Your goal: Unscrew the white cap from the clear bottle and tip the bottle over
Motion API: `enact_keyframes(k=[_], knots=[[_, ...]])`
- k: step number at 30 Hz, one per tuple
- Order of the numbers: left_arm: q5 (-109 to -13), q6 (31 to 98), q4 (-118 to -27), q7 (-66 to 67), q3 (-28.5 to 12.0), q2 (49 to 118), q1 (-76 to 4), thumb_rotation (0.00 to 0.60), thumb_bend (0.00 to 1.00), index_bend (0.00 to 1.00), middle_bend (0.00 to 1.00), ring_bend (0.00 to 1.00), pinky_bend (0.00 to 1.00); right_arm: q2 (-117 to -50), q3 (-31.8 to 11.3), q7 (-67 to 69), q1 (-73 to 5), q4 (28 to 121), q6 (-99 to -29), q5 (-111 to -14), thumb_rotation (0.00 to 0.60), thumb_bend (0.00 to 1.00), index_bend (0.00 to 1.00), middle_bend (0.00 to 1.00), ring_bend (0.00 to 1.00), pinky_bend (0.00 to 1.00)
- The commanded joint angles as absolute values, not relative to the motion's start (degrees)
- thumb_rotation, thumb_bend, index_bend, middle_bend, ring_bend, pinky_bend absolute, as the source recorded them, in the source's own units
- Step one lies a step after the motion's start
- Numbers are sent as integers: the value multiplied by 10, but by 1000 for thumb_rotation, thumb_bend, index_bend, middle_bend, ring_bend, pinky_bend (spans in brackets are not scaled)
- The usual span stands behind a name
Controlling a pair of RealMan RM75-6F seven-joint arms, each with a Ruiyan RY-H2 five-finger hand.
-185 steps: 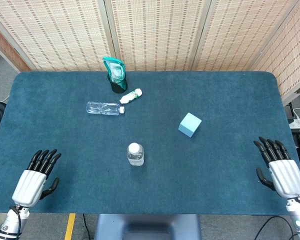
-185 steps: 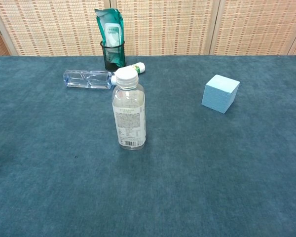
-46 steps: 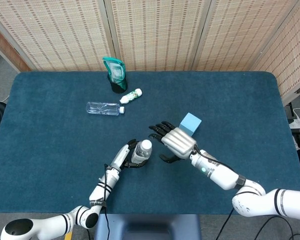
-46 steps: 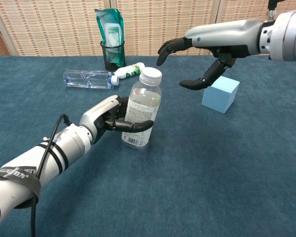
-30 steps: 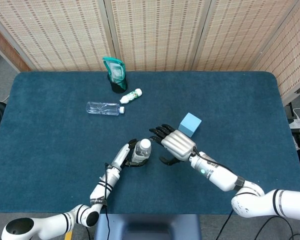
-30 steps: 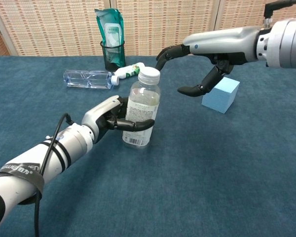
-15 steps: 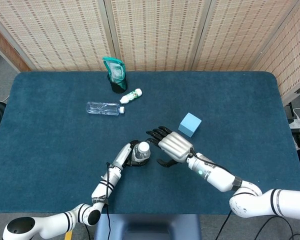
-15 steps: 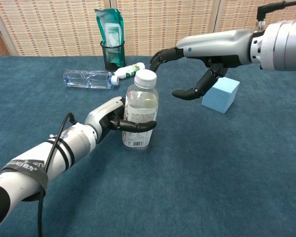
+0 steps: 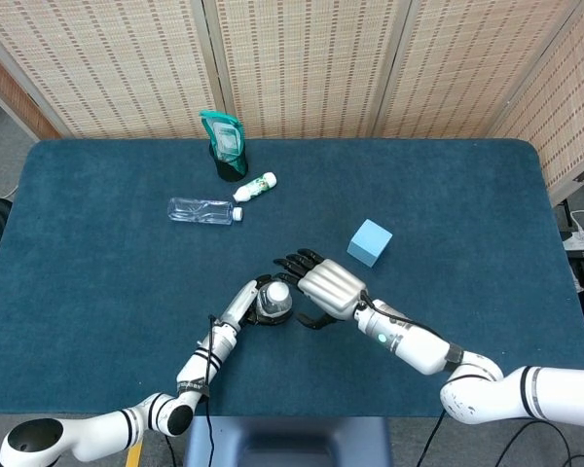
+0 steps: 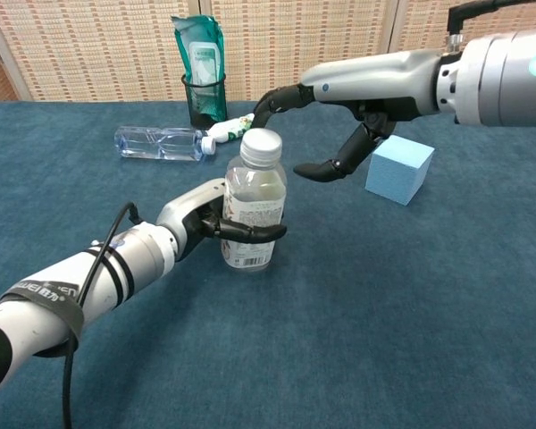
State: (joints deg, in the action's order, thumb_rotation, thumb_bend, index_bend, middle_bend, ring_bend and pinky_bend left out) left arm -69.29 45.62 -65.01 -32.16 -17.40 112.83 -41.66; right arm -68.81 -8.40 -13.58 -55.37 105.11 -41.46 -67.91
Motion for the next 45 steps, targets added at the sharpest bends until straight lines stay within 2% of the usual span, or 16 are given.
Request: enact_keyframes(k=[1,10,17,20,29,45], knots=[[-695,449,-653,-325,-172,1125,-419,600,978,765,897,498,118,-687,-84,-130,-555,1052,-411,-684,417,367,157,0,0,0],[-693,424,-650,-337,-169,1118,-425,600,988,766,898,506,145,-674,-89,-50,-550,1060,-397,-742,416,368,157,0,0,0],[-697,428,-647,-346,-169,1119,-424,600,982,768,898,508,150,-669,-95,-12,-529,1045,-445,-790,415,368,157,0,0,0],[-700,433,-649,-342,-167,1117,-423,600,974,767,898,507,151,-667,-95,-20,-523,1031,-452,-779,416,368,156,0,0,0],[-692,428,-647,-334,-169,1119,-426,600,955,767,896,501,148,-666,-75,-44,-525,1021,-418,-751,413,368,155,0,0,0],[-685,413,-630,-329,-172,1126,-436,600,949,767,896,500,146,-674,-83,-50,-536,1042,-413,-752,414,368,155,0,0,0]])
